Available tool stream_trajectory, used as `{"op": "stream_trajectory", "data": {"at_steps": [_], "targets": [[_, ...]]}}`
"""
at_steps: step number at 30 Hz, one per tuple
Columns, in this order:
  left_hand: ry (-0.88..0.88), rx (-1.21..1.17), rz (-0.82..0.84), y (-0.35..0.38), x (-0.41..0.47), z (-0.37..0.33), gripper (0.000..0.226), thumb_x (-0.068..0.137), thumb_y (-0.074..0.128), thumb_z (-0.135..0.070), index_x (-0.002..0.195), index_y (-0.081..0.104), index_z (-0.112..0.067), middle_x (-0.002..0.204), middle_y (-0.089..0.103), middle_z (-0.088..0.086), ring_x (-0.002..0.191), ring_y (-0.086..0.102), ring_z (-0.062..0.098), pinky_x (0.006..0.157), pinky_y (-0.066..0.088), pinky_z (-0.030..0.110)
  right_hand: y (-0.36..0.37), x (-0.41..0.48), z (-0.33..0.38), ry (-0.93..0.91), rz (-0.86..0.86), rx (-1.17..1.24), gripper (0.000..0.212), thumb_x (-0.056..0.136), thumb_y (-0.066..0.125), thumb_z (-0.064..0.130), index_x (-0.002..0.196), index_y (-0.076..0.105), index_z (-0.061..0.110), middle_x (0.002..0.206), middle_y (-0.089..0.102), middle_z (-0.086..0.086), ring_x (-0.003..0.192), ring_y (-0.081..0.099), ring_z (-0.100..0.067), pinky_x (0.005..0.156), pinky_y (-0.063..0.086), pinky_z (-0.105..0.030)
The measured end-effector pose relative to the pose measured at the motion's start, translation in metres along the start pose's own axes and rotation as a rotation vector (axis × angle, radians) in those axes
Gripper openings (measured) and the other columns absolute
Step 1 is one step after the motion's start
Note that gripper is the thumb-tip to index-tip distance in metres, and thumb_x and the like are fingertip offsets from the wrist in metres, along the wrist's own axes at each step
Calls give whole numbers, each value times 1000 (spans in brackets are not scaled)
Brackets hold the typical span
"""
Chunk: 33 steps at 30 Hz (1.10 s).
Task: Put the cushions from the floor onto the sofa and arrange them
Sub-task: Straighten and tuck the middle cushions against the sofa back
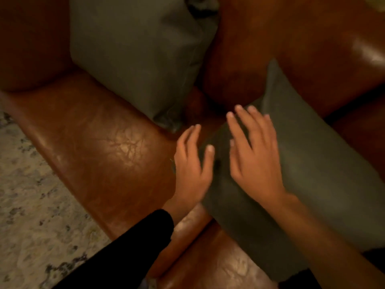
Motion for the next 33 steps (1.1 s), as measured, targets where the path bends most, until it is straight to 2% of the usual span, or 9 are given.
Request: {"op": "stream_trajectory", "data": {"at_steps": [4,7,10,13,16,20,24,28,33], "targets": [[924,218,413,25,-22,-53,69,89,55,-41,145,24,-15,149,24,9,147,9,19,118,10,41,-28,-56,-30,205,-17,-50,64,92,41,19,149,15,8,157,12,-9,147,6,-22,119,9,-44],[1287,417,651,56,-18,-53,92,76,59,-66,145,22,-19,152,17,7,147,-11,20,117,-6,45,-25,-84,-43,325,83,-127,71,91,40,30,149,11,4,159,5,-8,147,-4,-20,120,2,-40],[1330,560,736,82,1,-44,101,67,48,-81,148,16,-30,157,6,8,146,-16,24,115,-7,51,-14,-85,-52,442,133,-265,63,91,36,31,145,23,1,154,23,-15,147,4,-21,118,3,-42],[1265,559,830,90,12,-34,112,62,40,-88,151,1,-33,160,-15,3,147,-12,23,117,-8,46,-8,-81,-58,462,175,-321,61,92,34,34,144,30,3,151,33,-15,141,19,-25,116,6,-43],[1258,608,902,82,34,-23,115,60,35,-92,150,0,-31,159,1,6,147,-9,22,118,-8,40,-13,-89,-60,446,142,-323,60,93,41,44,144,38,13,152,34,-8,141,23,-23,116,11,-48],[1270,701,1003,72,62,-16,118,58,33,-95,151,4,-29,157,13,6,145,7,27,116,-4,43,-34,-136,-68,544,117,-355,60,93,36,60,143,40,26,151,34,-5,141,27,-27,113,19,-55],[1304,753,1008,71,61,-18,121,57,32,-95,152,1,-27,157,11,8,147,-10,23,116,-6,46,-47,-174,-72,705,177,-361,72,90,28,70,145,35,23,153,31,-9,141,25,-30,115,19,-51],[1345,778,944,60,49,-22,130,55,49,-89,152,-3,-20,160,-7,12,146,-12,27,113,-4,56,-45,-173,-53,825,166,-348,82,87,24,74,148,25,19,155,21,-12,144,16,-31,115,10,-55],[1638,715,959,53,-5,-16,145,48,72,-75,151,-9,-14,154,-1,13,146,-8,24,114,-10,50,-12,-173,3,564,189,-313,106,71,48,81,150,17,19,158,11,-7,147,1,-23,115,6,-54]]}}
Point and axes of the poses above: each hand's wrist, its own x-axis towards the middle knuckle, its own y-axis out of the palm, z = x × y, the point moved 3 cm from there along x, towards the middle knuckle
